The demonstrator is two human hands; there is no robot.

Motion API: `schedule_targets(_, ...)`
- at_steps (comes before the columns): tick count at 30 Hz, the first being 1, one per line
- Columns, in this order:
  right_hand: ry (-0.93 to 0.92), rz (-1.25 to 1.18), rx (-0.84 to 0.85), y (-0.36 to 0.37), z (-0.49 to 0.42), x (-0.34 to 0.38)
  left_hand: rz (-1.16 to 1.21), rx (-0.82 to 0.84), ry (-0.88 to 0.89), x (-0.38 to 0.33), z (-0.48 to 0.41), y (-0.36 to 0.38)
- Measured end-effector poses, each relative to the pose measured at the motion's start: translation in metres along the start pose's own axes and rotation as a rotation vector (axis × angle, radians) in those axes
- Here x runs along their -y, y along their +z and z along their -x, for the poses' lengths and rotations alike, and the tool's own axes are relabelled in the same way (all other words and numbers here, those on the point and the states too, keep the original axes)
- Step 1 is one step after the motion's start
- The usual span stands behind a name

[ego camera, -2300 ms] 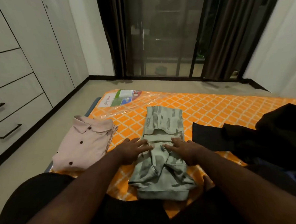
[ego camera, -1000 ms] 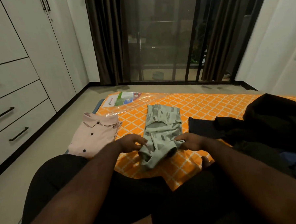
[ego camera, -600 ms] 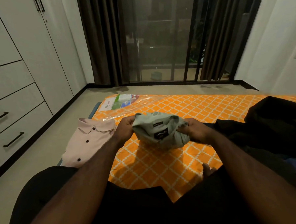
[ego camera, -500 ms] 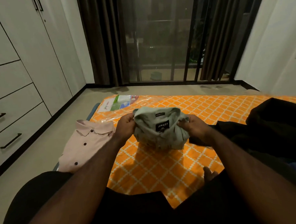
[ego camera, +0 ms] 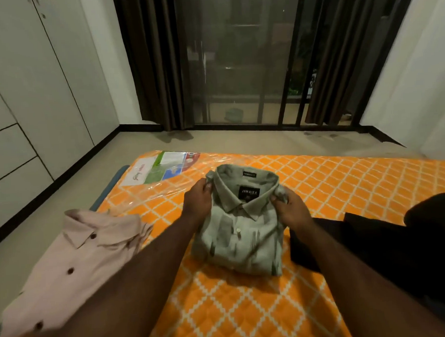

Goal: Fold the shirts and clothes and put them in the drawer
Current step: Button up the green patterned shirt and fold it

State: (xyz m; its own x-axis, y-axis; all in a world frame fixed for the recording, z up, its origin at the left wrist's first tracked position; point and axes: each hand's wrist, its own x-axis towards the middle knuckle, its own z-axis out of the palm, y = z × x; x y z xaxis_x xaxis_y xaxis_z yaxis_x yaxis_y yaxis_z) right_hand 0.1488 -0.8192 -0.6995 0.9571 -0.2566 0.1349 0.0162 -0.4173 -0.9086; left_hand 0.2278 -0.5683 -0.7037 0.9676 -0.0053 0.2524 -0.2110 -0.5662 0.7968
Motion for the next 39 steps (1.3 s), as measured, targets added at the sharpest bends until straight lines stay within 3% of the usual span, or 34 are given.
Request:
schedule_targets(4, 0.361, 0.141, 0.046, 0.013, -0.011, -0.043, -0.443, 0.271, -0.283, 0.049, -0.017, 0.037)
schedule_targets(7, 0.485, 0.165, 0.002, 0.019, -0.017, -0.043, -0.550, 0.272, -0.285, 0.056, -0.016, 0.051)
schedule_targets(11, 0.520, 0.048, 0.028, 0.032, -0.023, -0.033, -0.515, 0.344, -0.314, 0.047, -0.018, 0.047)
schedule_targets(15, 0.622, -0.363, 0.233, 0.040, -0.002, -0.026, -0.126, 0.457, -0.413, 0.014, 0.009, 0.034)
schedule_targets(19, 0.708, -0.542, 0.366, 0.039, 0.021, -0.022, -0.015, 0.381, -0.408, 0.028, 0.032, 0.022)
schedule_targets(21, 0.668, -0.596, 0.351, 0.039, 0.031, -0.006, 0.002, 0.318, -0.402, -0.004, 0.057, -0.006)
schedule_targets(28, 0.302, -0.696, 0.401, 0.076, 0.074, 0.079, 0.045, 0.126, -0.334, -0.001, 0.079, -0.114)
schedule_targets(33, 0.226, -0.711, 0.421, 0.134, 0.097, 0.137, -0.051, 0.006, -0.298, 0.012, 0.090, -0.217)
schedule_targets(39, 0.217, -0.709, 0.450, 0.236, 0.111, 0.196, -0.176, -0.187, -0.438, 0.054, 0.106, -0.312)
